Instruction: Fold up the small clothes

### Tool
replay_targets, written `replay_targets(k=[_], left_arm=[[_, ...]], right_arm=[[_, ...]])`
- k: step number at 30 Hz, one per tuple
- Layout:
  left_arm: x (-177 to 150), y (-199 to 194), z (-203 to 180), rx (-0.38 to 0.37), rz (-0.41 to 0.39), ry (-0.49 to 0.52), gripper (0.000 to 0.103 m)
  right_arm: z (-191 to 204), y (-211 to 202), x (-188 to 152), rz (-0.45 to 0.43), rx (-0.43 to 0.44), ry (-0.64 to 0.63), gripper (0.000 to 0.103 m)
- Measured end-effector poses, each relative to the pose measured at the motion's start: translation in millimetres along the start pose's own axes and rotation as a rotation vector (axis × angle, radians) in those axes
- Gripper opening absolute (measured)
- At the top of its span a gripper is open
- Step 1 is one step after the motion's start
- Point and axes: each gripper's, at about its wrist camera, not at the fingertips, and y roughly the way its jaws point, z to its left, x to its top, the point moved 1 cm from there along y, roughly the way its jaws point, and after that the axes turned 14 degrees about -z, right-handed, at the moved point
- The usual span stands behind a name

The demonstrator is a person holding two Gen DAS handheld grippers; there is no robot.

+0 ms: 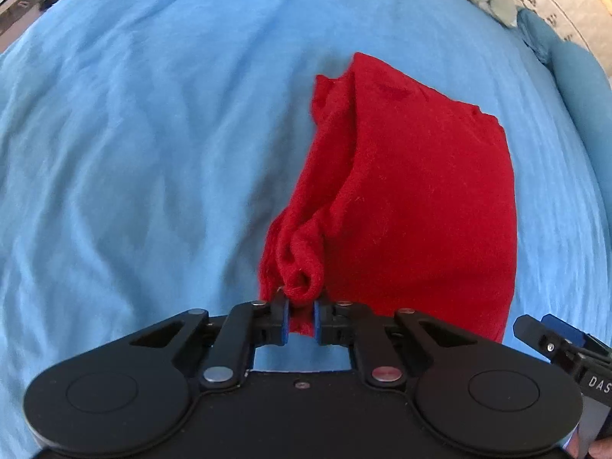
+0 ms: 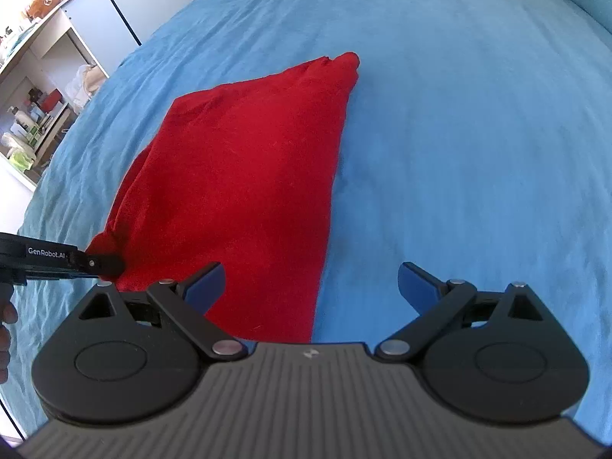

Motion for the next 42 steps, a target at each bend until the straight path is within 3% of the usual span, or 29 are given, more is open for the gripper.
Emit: replay_targets(k=[5, 8, 10, 11, 12, 14, 18, 24, 27, 31, 35, 38, 40, 41, 42], left_arm=[[-16, 5, 9, 0.045, 0.036, -0.013, 0.007], [-10, 3, 7, 0.021, 0.026, 0.017, 0.014], [-2, -6, 0, 0.016, -0.01, 0.069, 0.044], [3, -11, -5, 0.013, -0.039, 0.094, 0.072], [8, -18, -10, 0.009, -0.079, 0.122, 0.087], [22, -24, -24, -0.019, -0.141, 0.182, 0.096], [44, 0, -45, -0.004, -0.155, 0.259, 0.097], [55, 40, -53, -0.01, -0.161, 0.264, 0.097], [53, 57, -53, 0.016, -0.131, 0.281, 0.097], [50, 70, -43, -0.007, -0.106, 0.26, 0.099], [55, 60, -45, -0.024, -0.107, 0.272, 0.096], [63, 46, -42, -0.086, -0.154, 0.268, 0.095], [68, 45, -35, -0.149, -0.147, 0.227, 0.095], [70, 49, -32, -0.176, -0.126, 0.206, 0.092], [72, 54, -29, -0.201, -0.106, 0.185, 0.081]], right_arm=[[0, -2, -3, 0.005, 0.01, -0.012, 0.103], [-2, 2, 0, 0.004, 0.012, -0.021, 0.103], [-3, 2, 4, -0.008, 0.012, -0.017, 0.103], [-3, 1, 6, -0.016, 0.013, -0.014, 0.103], [-2, 2, 8, -0.023, 0.014, -0.012, 0.103], [-4, 4, 15, -0.036, 0.016, -0.01, 0.103], [-6, 20, 34, -0.053, 0.012, -0.013, 0.103], [-12, 61, 63, -0.057, -0.015, 0.022, 0.103], [-15, 79, 62, -0.037, -0.028, 0.027, 0.103], [-16, 92, 48, -0.009, -0.055, -0.005, 0.103], [-18, 98, 45, 0.01, -0.067, 0.0, 0.103], [-17, 92, 54, 0.023, -0.053, 0.002, 0.103], [-18, 84, 61, -0.004, 0.011, 0.024, 0.103], [-17, 80, 63, -0.009, 0.034, 0.031, 0.103], [-18, 79, 63, -0.002, 0.057, 0.034, 0.103]])
